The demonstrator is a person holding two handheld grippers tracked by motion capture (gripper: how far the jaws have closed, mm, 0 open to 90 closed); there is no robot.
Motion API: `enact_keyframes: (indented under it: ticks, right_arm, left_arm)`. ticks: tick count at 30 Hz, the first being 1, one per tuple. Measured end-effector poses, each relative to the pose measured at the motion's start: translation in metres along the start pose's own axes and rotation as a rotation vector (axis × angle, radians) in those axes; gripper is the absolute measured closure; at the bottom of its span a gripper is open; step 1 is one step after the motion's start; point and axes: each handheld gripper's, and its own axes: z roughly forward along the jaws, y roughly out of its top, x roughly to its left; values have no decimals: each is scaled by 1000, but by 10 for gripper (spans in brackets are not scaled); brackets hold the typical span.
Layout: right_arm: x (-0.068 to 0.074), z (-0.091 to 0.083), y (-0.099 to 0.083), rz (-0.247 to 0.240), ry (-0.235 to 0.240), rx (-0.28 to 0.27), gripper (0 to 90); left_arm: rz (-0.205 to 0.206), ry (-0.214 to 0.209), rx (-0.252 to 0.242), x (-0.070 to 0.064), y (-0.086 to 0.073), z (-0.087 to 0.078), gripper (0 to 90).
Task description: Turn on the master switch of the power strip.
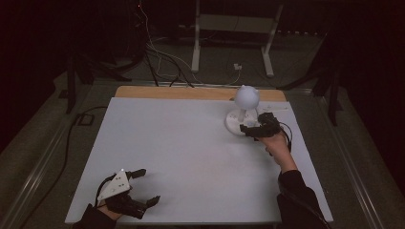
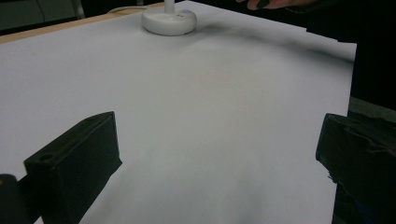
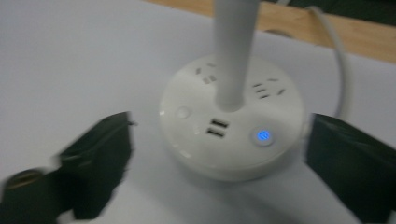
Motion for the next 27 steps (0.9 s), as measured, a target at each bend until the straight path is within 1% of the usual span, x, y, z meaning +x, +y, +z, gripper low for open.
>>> enact_keyframes:
  ticks: [2,4,8,10,12,14,19,22,23,24,27]
  right_arm:
    - [2,-2,1,-8,9,18,0]
    - [3,-5,2,-4,20,18,0]
    - [5,-12,4,0,26,16,0]
    - [8,-16,4,-9,23,15,0]
    - [11,-19,4,-14,32,12,0]
    - [15,-23,4,-23,32,12,0]
    - [23,-32,1,-15,71,-12,0]
    - [29,-35,-5,-29,91,-13,0]
    - [29,-35,-5,-29,91,-13,0]
    - [33,-38,-8,-33,97,-22,0]
    - [39,-43,-13,-31,122,-34,0]
  left_arm:
    - [1,0,1,0,0,0,2]
    - [0,0,1,0,0,0,2]
    - [2,0,1,0,0,0,2]
    - [2,0,-1,0,0,0,2]
    - [2,0,0,0,0,0,2]
    - [1,-1,-1,0,0,-1,2]
    - [3,-1,-3,-1,1,-1,2]
    - [1,0,-5,-1,1,-1,2]
    - [1,-1,-5,-1,1,-1,2]
    - [2,-1,-7,-1,1,-1,2]
    - [1,-1,-7,-1,1,-1,2]
